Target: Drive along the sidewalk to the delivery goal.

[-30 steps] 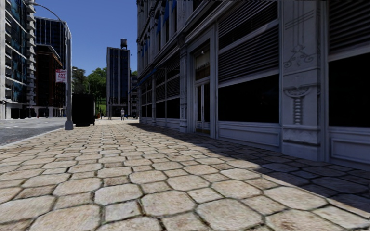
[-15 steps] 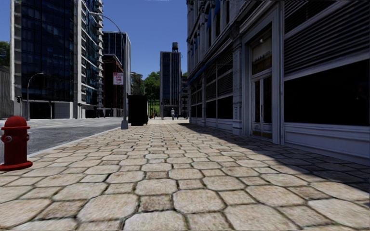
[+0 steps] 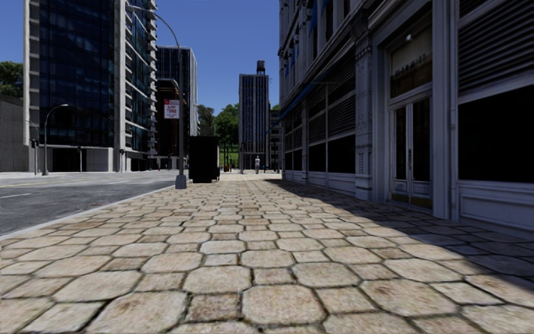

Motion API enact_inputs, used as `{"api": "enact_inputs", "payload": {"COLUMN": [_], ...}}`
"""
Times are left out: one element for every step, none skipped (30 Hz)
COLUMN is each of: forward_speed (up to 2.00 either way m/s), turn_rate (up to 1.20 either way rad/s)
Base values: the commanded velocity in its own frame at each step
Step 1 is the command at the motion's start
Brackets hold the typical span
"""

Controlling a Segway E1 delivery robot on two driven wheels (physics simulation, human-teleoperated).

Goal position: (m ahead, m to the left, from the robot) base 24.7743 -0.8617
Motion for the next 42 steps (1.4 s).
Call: {"api": "enact_inputs", "payload": {"forward_speed": [2.00,2.00,2.00,2.00,2.00,2.00,2.00,2.00,2.00,2.00,2.00,2.00,2.00,2.00,2.00,2.00,2.00,2.00,2.00,2.00,2.00,2.00,2.00,2.00,2.00,2.00,2.00,2.00,2.00,2.00,2.00,2.00,2.00,2.00,2.00,2.00,2.00,2.00,2.00,2.00,2.00,2.00], "turn_rate": [0.00,0.04,0.14,0.14,0.21,0.24,0.25,0.25,0.26,0.26,0.26,0.26,0.26,0.26,0.26,0.26,0.26,0.26,0.26,0.24,0.06,0.06,0.00,0.00,0.00,0.00,0.00,0.00,0.00,0.00,0.00,0.00,0.00,0.00,0.00,0.00,0.00,0.00,0.00,0.00,0.00,0.00]}}
